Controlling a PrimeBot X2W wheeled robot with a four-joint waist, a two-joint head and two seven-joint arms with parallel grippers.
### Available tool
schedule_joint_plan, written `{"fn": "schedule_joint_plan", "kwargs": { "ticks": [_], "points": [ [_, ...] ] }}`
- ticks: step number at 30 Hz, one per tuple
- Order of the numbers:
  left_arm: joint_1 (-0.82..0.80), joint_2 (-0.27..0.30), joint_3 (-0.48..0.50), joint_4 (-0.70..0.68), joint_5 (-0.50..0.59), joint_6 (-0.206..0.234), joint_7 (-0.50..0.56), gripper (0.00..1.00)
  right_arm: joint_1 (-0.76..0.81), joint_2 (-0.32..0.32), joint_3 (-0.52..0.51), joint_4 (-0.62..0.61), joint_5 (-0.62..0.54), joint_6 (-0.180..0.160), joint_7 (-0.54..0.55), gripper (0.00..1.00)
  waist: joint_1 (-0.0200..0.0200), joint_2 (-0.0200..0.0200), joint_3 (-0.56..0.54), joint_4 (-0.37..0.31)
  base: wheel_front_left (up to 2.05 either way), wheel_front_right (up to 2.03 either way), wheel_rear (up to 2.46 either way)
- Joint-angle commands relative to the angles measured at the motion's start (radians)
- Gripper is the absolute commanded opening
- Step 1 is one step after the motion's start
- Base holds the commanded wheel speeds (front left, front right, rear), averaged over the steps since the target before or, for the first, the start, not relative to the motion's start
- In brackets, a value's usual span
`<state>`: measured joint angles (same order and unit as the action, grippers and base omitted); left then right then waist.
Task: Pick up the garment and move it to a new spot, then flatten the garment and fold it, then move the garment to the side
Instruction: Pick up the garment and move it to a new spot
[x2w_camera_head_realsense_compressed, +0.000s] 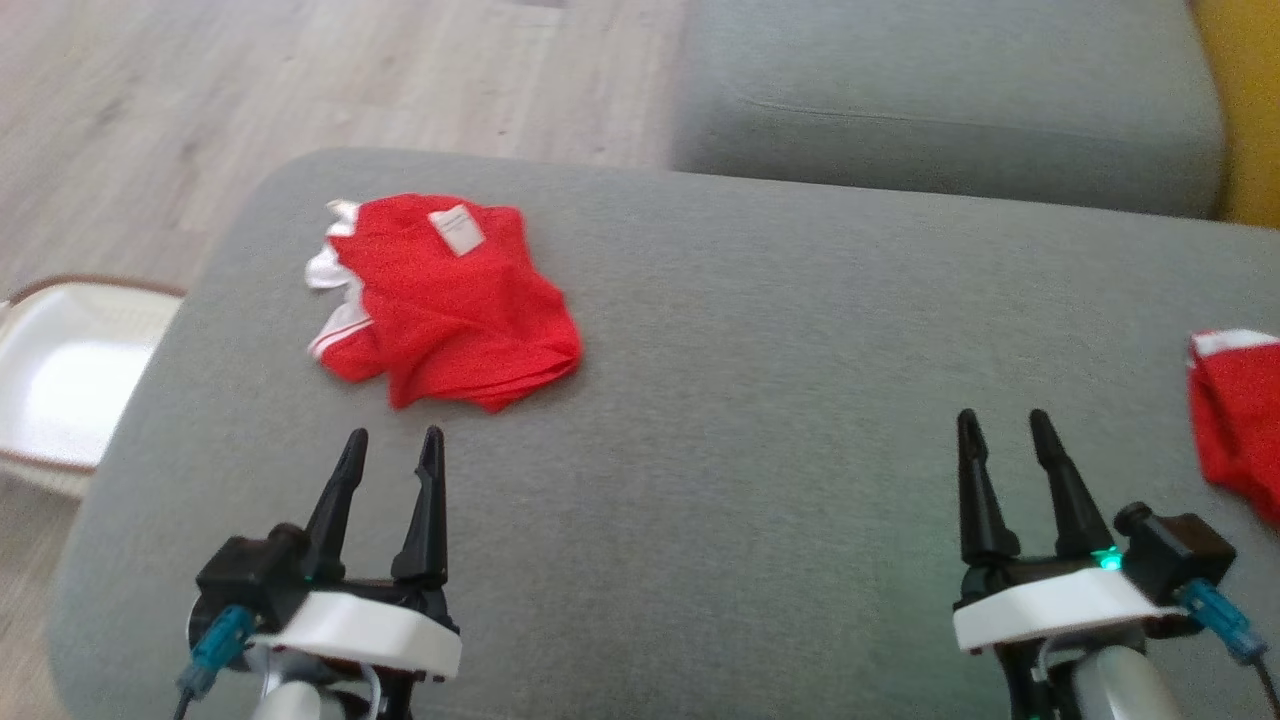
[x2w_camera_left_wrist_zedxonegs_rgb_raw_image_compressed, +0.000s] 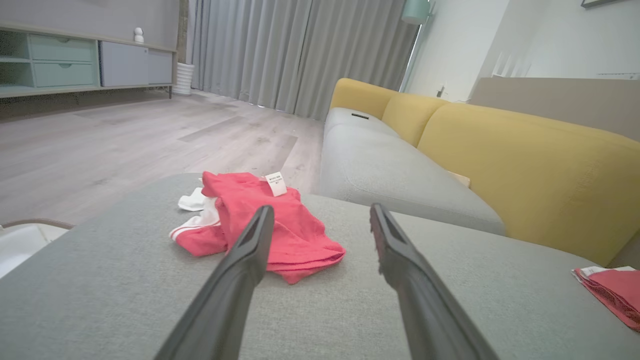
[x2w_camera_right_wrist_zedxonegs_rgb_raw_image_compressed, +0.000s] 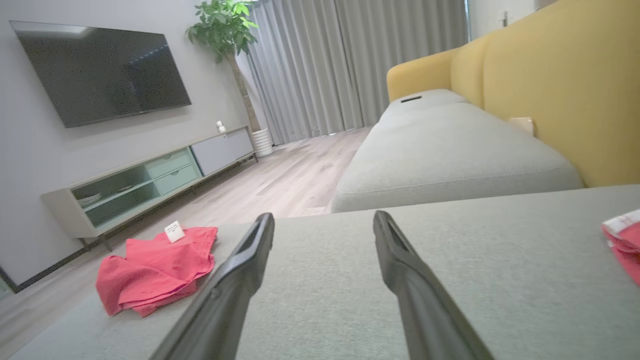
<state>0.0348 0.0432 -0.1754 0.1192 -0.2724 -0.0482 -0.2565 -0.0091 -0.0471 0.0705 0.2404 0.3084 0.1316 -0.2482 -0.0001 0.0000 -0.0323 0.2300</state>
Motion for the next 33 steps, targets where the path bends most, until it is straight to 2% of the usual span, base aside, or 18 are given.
{"fn": "schedule_joint_plan", "kwargs": {
  "ticks": [1, 13, 25, 33],
  "points": [
    [-0.057, 0.007, 0.04, -0.03, 0.01, 0.0, -0.005, 1.0, -0.028, -0.003, 0.035, -0.027, 0.008, -0.001, -0.013, 1.0, 0.0001, 0.0, 0.004, 0.049, 0.0, 0.0, 0.0],
    [-0.081, 0.007, 0.064, -0.03, 0.017, -0.007, -0.005, 1.0, -0.057, -0.003, 0.08, -0.02, -0.006, -0.001, -0.006, 1.0, 0.0001, 0.0, 0.045, 0.273, 0.0, 0.0, 0.0],
    [-0.073, 0.007, 0.106, -0.08, -0.011, 0.03, -0.005, 1.0, -0.142, -0.028, 0.125, -0.005, -0.003, -0.001, 0.019, 1.0, 0.0001, 0.0, 0.1, 0.299, 0.0, 0.0, 0.0],
    [-0.083, 0.007, 0.108, -0.081, -0.012, 0.032, -0.005, 1.0, -0.141, -0.036, 0.128, 0.001, 0.003, -0.001, 0.015, 1.0, 0.0001, 0.0, 0.104, 0.298, 0.0, 0.0, 0.0]
  ]
}}
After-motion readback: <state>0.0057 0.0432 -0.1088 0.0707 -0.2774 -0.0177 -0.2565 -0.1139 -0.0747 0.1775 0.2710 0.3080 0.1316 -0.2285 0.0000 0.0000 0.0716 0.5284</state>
